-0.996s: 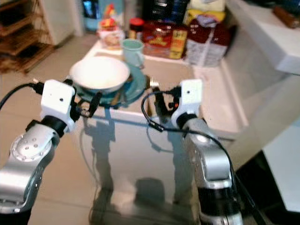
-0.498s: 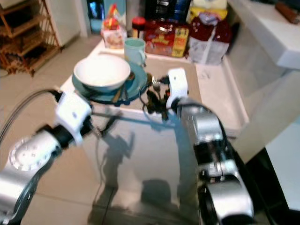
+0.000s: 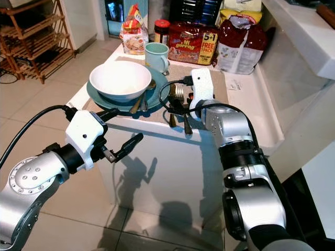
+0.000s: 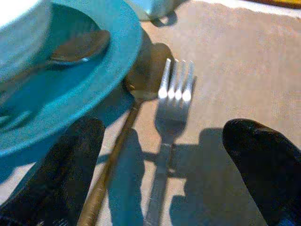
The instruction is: Setting the table
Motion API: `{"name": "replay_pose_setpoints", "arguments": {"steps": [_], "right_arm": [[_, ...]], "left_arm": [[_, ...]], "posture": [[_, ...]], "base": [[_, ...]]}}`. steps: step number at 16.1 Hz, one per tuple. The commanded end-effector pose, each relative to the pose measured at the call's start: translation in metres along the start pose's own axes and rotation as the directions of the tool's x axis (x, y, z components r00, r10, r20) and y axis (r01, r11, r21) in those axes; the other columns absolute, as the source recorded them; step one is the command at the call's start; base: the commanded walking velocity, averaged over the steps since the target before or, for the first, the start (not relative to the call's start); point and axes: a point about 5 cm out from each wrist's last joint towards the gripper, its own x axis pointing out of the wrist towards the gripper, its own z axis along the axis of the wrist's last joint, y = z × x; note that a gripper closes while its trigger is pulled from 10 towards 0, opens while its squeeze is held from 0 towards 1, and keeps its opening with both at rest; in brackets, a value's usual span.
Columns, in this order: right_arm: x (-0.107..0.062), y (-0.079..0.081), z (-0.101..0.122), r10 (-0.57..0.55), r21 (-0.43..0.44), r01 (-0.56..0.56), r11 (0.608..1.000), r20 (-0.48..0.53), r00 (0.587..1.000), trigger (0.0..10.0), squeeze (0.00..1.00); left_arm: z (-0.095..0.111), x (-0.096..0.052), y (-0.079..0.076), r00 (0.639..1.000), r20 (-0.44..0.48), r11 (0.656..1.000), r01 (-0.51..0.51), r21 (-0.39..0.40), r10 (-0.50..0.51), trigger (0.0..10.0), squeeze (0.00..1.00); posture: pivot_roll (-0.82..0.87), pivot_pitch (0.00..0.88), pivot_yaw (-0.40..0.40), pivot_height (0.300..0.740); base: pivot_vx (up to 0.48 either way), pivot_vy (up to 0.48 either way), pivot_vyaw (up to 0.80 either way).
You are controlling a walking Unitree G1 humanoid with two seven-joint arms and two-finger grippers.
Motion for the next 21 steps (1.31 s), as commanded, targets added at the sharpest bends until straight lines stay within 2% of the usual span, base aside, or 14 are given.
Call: {"name": "replay_pose_setpoints", "arguments": {"steps": [1,4,5,6,8,10,11,14,17,21], "right_arm": [[-0.003,-0.008,0.005,-0.035,-0.007,0.035,0.999,-0.008,0.999,10.0,0.00],[0.001,-0.011,-0.008,-0.049,-0.025,0.047,0.999,-0.087,0.995,10.0,0.00],[0.001,-0.011,-0.009,-0.049,-0.022,0.048,0.999,-0.090,0.995,9.0,0.00],[0.001,-0.010,-0.010,-0.040,-0.008,0.040,0.999,-0.096,0.995,4.9,0.00],[0.002,-0.009,-0.013,-0.027,0.008,0.028,1.000,-0.101,0.995,1.9,0.00],[0.003,-0.009,-0.015,-0.027,0.012,0.029,1.000,-0.108,0.994,0.3,0.00],[0.003,-0.010,-0.015,-0.028,0.014,0.030,0.999,-0.110,0.994,0.0,0.00],[0.002,-0.012,-0.016,-0.027,0.030,0.031,0.999,-0.117,0.993,0.0,0.00],[0.003,-0.012,-0.018,-0.004,0.090,0.016,0.996,-0.125,0.992,0.0,0.00],[0.003,-0.015,-0.019,-0.020,0.092,0.032,0.995,-0.129,0.991,0.0,0.00]], "left_arm": [[0.003,0.000,-0.004,0.999,0.012,0.999,0.031,0.008,-0.031,10.0,0.00],[0.003,0.001,-0.004,0.999,0.011,0.999,0.040,0.009,-0.040,10.0,0.00],[0.003,0.001,-0.004,0.999,0.011,0.999,0.041,0.009,-0.041,10.0,0.00],[0.003,0.001,-0.004,0.999,0.011,0.999,0.043,0.010,-0.043,10.0,0.00],[0.003,0.001,-0.005,0.999,0.011,0.999,0.049,0.011,-0.049,10.0,0.00],[0.003,0.000,-0.005,0.998,0.010,0.998,0.056,0.010,-0.056,10.0,0.00],[0.003,0.000,-0.006,0.998,0.011,0.998,0.057,0.011,-0.057,10.0,0.00],[0.002,0.000,-0.007,0.998,0.010,0.998,0.061,0.011,-0.062,10.0,0.00],[0.002,0.000,-0.008,0.998,0.010,0.998,0.064,0.011,-0.064,10.0,0.00],[0.002,0.001,-0.007,0.998,0.011,0.998,0.067,0.015,-0.067,10.0,0.00]], "posture": [[0.01,0.000,-0.070,0.740],[0.01,0.000,-0.071,0.740],[0.01,0.000,-0.071,0.740],[0.01,0.000,-0.069,0.740],[0.01,0.000,-0.067,0.740],[0.01,0.000,-0.067,0.740],[0.01,0.000,-0.066,0.740],[0.01,0.000,-0.069,0.740],[0.01,0.000,-0.071,0.740],[0.01,0.000,-0.071,0.740]], "base": [[0.000,0.000,0.00],[0.000,0.000,0.00],[0.000,0.000,0.00],[0.000,0.000,0.00],[0.000,0.000,0.00],[0.000,0.000,0.00],[0.000,0.000,0.00],[0.000,0.000,0.00],[0.000,0.000,0.00],[0.000,0.000,0.00]]}}
